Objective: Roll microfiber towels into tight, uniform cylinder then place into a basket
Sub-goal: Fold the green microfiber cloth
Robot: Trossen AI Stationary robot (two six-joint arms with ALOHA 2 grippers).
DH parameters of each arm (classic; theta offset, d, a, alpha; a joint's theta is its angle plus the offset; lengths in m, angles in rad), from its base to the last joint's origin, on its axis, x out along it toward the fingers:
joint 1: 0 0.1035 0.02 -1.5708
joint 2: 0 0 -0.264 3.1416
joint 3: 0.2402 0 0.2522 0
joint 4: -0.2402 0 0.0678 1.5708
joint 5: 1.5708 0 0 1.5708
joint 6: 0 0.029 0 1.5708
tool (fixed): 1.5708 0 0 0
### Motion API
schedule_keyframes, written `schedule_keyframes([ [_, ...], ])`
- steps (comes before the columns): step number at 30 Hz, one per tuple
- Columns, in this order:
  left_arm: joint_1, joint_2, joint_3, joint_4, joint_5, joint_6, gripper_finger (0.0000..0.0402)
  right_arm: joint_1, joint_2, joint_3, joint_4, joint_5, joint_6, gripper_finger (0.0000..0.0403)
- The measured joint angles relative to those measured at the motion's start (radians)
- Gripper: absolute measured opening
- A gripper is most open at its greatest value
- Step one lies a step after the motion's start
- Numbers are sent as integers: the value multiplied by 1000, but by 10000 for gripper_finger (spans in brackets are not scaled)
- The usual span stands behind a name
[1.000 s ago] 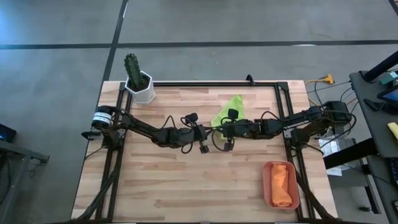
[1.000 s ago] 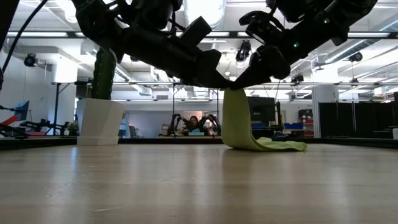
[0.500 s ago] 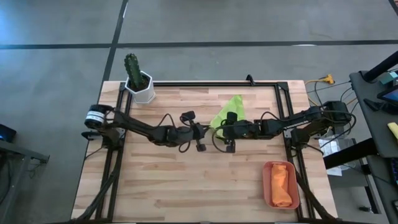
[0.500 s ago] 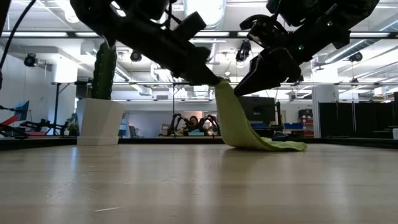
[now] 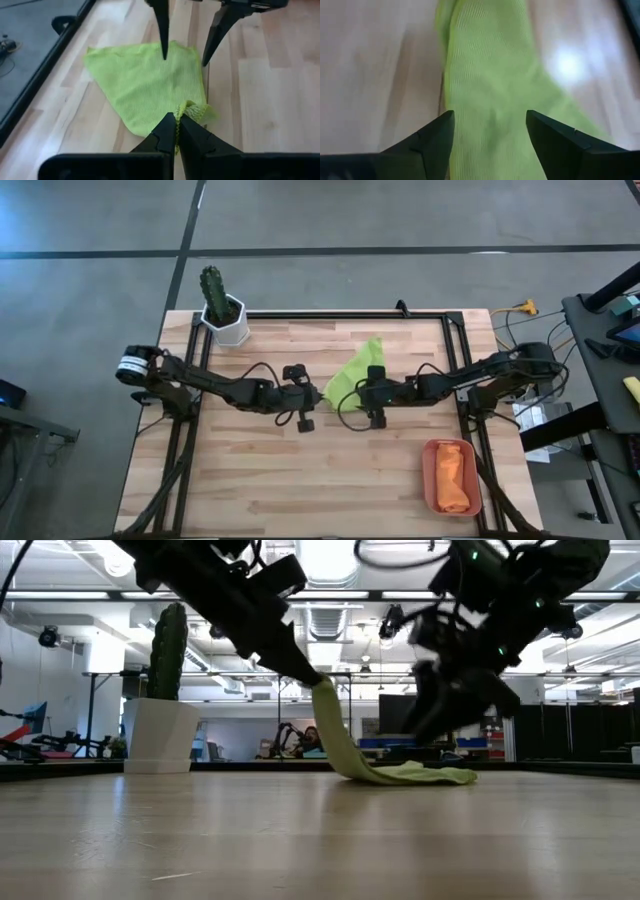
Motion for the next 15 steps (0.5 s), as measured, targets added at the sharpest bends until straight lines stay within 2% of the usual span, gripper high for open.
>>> schedule_keyframes([
  [8,-1,6,-6,-12,-8,-26,0,0,86,3,-130,4,-128,235],
  [15,-1,7,-24,-53,-31,-52,0,0,51,3,-259,82,-126,224],
])
